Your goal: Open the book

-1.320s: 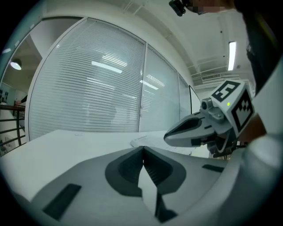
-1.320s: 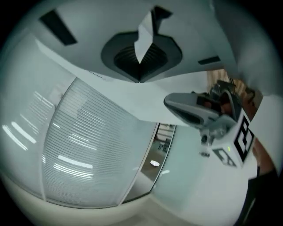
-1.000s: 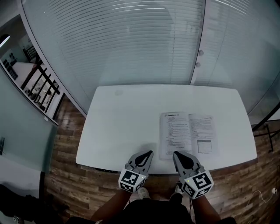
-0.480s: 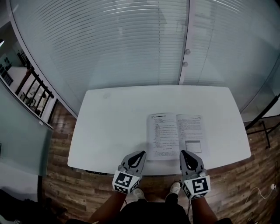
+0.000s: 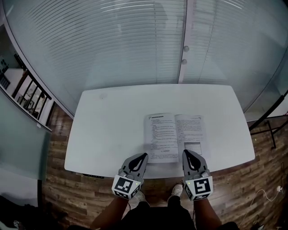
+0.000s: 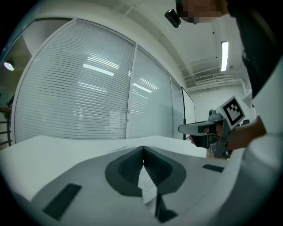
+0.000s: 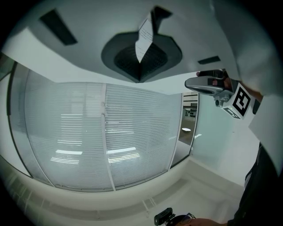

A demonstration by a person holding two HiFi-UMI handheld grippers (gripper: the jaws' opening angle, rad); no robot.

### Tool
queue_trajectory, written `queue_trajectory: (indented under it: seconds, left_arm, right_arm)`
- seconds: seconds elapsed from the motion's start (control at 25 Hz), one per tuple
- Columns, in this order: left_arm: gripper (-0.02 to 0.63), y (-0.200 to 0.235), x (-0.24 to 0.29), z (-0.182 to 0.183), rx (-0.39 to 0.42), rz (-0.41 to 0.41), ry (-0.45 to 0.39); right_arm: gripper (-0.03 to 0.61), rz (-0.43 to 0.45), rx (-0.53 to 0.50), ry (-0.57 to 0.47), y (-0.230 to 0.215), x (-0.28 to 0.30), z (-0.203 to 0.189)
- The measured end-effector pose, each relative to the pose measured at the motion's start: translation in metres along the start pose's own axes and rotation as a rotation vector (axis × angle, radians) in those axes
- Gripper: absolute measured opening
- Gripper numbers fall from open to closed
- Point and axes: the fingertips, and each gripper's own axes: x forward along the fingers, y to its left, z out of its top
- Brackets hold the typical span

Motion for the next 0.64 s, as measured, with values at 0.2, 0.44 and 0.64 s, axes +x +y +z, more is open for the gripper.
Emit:
queue_trajectory:
  seconds: [0.2,0.44,0.64]
  left_arm:
    - [0.014,0.012,-0.002,0.001,-0.014,0.051,-0.002]
    - [0.014,0.014,0.002,0.010,0.027,0.049,-0.005]
    - [0.014,0.019,0.003,0.008,0.048,0.060,0.012]
  right_arm:
    - [0.003,-0.009,0.013,-0.047,-0.007,0.006,0.000]
    - [0.003,0.004,-0.033,-0.074,-0.001,0.015,0.001]
    - [0.003,0.006,-0.013,-0.082,0.005,0.023,0.005]
